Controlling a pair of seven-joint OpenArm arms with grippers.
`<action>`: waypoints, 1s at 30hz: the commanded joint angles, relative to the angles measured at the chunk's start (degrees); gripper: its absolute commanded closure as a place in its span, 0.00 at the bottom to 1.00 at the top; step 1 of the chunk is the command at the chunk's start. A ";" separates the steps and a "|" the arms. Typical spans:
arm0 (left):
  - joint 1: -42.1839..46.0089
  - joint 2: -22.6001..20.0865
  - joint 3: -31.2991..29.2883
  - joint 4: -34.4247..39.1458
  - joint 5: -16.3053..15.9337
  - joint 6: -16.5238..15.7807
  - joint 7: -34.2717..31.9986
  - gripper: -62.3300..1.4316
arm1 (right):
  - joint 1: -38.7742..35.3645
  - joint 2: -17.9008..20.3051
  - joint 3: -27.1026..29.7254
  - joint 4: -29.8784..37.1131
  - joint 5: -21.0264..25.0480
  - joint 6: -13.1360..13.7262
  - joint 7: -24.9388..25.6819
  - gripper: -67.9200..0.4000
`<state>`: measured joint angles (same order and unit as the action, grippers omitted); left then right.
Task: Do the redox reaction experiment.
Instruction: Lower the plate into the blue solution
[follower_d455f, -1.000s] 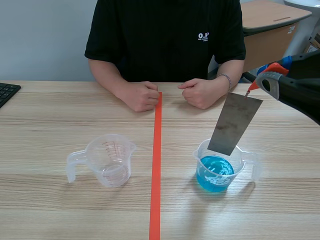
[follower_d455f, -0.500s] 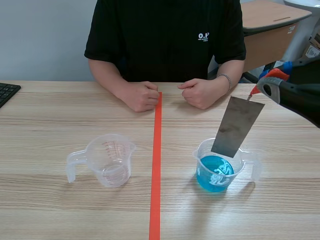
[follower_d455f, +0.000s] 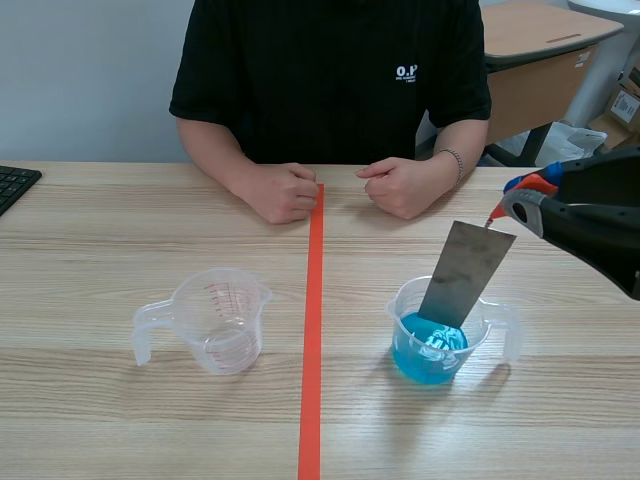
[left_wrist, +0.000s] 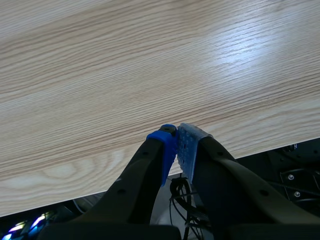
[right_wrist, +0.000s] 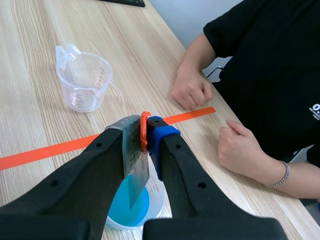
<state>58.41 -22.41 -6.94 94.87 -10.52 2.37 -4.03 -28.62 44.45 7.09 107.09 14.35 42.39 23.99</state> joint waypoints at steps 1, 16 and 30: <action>0.13 -0.35 0.07 1.09 -0.17 0.02 -0.39 0.91 | 1.64 0.07 -0.22 -0.35 0.31 0.33 1.16 0.97; 0.15 -0.33 0.07 1.09 -0.20 -0.33 -0.39 0.91 | 8.83 -1.44 -7.48 -8.61 -6.84 0.33 6.10 0.97; 0.15 -0.33 0.07 1.09 -0.20 -0.50 -0.37 0.91 | 14.71 -4.17 -13.64 -18.93 -18.91 0.33 16.11 0.97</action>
<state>58.41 -22.39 -6.94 94.87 -10.52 1.74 -4.03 -14.81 39.99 -6.55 87.85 -4.47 42.26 39.75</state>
